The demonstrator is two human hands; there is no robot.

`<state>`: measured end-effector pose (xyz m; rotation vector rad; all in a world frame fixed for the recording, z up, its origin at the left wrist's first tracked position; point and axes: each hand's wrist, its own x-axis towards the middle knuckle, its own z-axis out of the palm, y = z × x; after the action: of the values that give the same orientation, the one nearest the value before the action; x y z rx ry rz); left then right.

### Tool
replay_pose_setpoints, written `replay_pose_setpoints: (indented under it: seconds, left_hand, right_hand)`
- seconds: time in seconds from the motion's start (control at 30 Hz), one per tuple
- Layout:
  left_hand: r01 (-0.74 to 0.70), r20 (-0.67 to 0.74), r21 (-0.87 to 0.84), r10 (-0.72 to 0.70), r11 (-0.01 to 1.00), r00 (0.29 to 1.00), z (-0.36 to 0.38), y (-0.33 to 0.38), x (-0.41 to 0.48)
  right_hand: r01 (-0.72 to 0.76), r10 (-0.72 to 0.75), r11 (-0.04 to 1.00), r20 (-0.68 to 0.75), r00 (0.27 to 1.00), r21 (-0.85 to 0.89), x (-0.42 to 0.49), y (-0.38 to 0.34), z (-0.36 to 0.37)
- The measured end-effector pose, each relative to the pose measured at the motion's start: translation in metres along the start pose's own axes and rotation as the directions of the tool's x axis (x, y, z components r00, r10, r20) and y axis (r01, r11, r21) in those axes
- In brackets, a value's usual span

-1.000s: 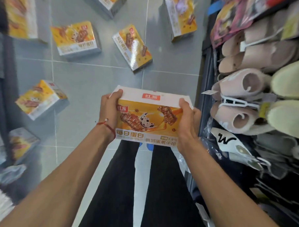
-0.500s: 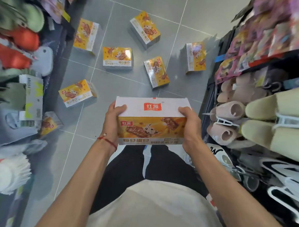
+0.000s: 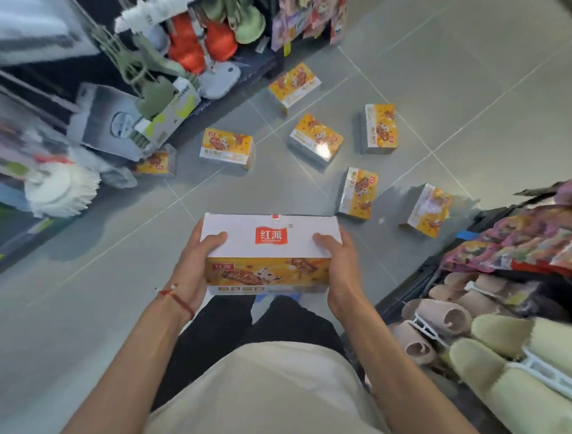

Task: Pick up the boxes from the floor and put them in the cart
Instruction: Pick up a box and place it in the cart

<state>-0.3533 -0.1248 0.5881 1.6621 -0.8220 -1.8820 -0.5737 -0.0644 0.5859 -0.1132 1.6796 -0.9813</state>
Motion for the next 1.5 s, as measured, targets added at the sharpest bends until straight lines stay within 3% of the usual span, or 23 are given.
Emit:
replay_pose_setpoints:
  seconds: [0.23, 0.43, 0.73, 0.93, 1.13, 1.5]
  left_hand:
    - [-0.097, -0.217, -0.211, 0.05, 0.973, 0.975, -0.07, -0.039, -0.058]
    - [-0.146, -0.371, -0.403, -0.015, 0.904, 0.928, -0.147, -0.084, -0.12]
    - [-0.295, -0.532, -0.502, -0.021, 0.813, 0.846, -0.307, -0.163, -0.227]
    - [-0.353, -0.655, -0.568, -0.149, 0.744, 0.74, -0.367, -0.209, -0.287]
    - [-0.45, -0.772, -0.581, -0.282, 0.678, 0.57, -0.401, -0.247, -0.322]
    - [-0.591, -0.808, -0.576, -0.504, 0.565, 0.306, -0.486, -0.236, -0.342]
  right_hand:
    - [0.089, -0.04, 0.97, 0.212, 0.976, -0.224, -0.035, 0.02, 0.058]
    - [0.159, -0.023, 0.931, 0.381, 0.924, -0.329, -0.075, 0.062, 0.129]
    - [0.232, 0.075, 0.863, 0.568, 0.82, -0.449, -0.175, 0.17, 0.26]
    - [0.366, 0.14, 0.763, 0.689, 0.711, -0.533, -0.227, 0.227, 0.333]
    - [0.464, 0.253, 0.665, 0.761, 0.597, -0.585, -0.263, 0.271, 0.397]
    - [0.527, 0.499, 0.562, 0.77, 0.397, -0.637, -0.309, 0.317, 0.552]
